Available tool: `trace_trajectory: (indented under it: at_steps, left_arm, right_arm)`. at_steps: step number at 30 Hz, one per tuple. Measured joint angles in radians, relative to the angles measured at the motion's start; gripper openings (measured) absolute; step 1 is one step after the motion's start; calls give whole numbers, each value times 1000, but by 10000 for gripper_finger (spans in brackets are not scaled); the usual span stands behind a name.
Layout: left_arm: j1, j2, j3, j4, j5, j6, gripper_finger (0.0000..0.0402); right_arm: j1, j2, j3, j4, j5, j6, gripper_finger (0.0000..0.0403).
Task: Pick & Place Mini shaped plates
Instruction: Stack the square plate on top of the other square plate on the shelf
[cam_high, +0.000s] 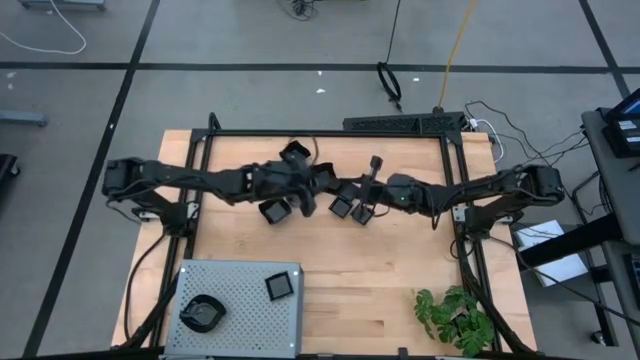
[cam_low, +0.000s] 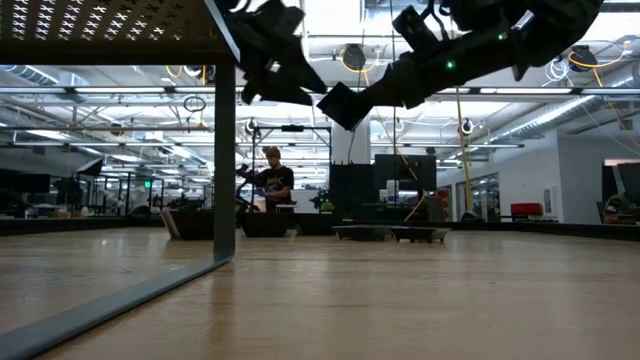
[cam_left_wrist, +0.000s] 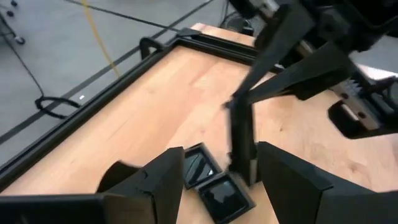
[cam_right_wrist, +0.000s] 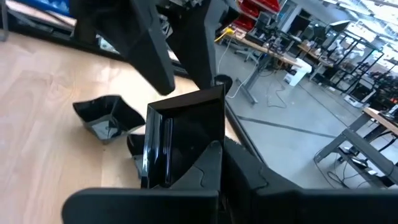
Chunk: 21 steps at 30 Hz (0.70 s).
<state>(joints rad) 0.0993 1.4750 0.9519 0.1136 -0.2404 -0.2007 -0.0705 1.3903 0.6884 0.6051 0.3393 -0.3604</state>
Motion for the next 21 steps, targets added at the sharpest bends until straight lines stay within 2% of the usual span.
trace_trajectory:
  at_steps: [5, 12, 21]
  left_arm:
    - [-24, 52, 52, -17, -74, 27, 207]
    - [-49, 20, 55, -48, -77, 64, 207]
    - [-48, 34, 55, -54, -81, 38, 207]
  right_arm:
    - [1, 0, 0, -19, 0, 0, 0]
    - [1, 0, 1, -67, 0, -13, 0]
    - [1, 0, 1, -1, -9, 5, 0]
